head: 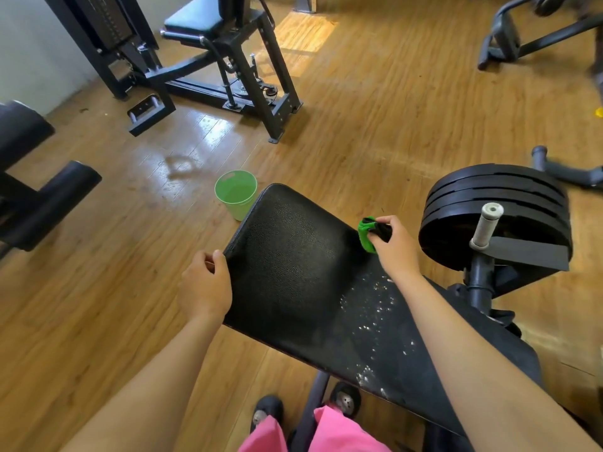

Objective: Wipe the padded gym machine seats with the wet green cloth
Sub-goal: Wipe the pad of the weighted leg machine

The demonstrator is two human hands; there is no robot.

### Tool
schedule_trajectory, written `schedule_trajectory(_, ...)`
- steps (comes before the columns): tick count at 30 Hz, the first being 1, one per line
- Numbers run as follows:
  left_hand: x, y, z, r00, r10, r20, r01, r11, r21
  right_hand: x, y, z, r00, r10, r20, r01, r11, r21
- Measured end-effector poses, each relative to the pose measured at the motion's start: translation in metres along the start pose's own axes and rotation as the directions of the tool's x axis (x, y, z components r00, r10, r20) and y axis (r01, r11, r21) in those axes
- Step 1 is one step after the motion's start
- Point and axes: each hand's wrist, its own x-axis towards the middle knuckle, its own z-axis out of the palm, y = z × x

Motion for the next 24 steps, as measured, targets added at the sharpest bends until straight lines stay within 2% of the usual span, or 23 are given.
schedule_trajectory(6,0.001,0.000,0.001,1.000,0.007,-0.011,-0.007,1.000,-0.019,-0.029,0.001,0.024,0.994,-0.104,0.045,0.107,0.992,-0.068)
schedule_trajectory(11,0.000,0.002,-0.001,1.000,0.017,-0.002,-0.017,1.000,-0.010,-0.078,0.014,0.035,0.955,-0.252,0.155,0.266,0.961,-0.079)
schedule_trajectory(14,-0.001,0.003,-0.001,1.000,0.017,-0.004,-0.017,1.000,0.017,-0.076,0.024,0.030,0.935,-0.290,0.205,0.314,0.944,-0.101)
schedule_trajectory(21,0.001,0.002,0.000,1.000,0.010,-0.008,-0.010,1.000,0.017,-0.021,0.027,0.024,0.950,-0.295,0.104,0.311,0.928,-0.204)
schedule_trajectory(24,0.002,-0.002,0.000,1.000,0.009,-0.005,-0.009,1.000,0.020,0.002,0.026,0.020,0.964,-0.261,0.054,0.266,0.935,-0.234)
